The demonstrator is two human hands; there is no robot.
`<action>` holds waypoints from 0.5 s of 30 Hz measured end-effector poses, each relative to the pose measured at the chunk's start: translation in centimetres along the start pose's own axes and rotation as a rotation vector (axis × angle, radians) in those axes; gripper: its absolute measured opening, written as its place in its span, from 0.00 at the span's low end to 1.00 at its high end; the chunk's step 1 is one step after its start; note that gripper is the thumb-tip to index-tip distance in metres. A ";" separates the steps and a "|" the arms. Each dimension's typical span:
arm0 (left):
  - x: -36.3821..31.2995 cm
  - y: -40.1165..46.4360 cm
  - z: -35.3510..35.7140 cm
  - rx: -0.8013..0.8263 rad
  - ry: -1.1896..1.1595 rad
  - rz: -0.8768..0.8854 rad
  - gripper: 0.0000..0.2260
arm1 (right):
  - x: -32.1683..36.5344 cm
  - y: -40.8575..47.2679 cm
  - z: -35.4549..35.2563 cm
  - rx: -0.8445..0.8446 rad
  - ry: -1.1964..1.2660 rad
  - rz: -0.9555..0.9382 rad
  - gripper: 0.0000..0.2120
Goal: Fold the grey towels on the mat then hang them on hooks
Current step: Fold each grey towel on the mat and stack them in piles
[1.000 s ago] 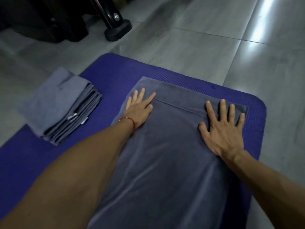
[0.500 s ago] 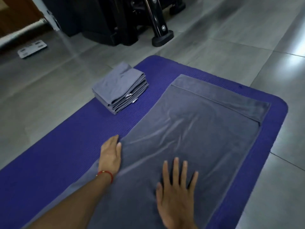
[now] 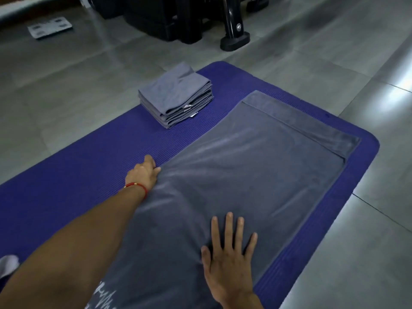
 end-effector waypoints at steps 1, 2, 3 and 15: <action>0.7 -1.0 0.1 -0.017 -0.021 0.019 0.12 | 0.0 0.0 0.1 -0.002 -0.007 0.004 0.34; 1.9 -2.0 0.3 -0.035 -0.027 0.040 0.12 | 0.0 0.1 0.2 -0.001 -0.014 0.011 0.34; 3.5 -3.1 0.4 -0.054 -0.029 0.057 0.13 | 0.1 0.1 0.4 0.003 -0.019 0.022 0.34; 23.2 -13.4 1.2 -0.029 0.024 -0.135 0.08 | 12.7 -10.0 7.9 0.146 -0.159 -0.493 0.50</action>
Point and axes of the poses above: each hand's wrist, its own y-axis towards the middle knuckle, its own z-axis out of the palm, x = y × z, the point moved 10 cm from there along y, towards the middle knuckle, and after that the axes turned 15 degrees about x, right-handed, at the moved point
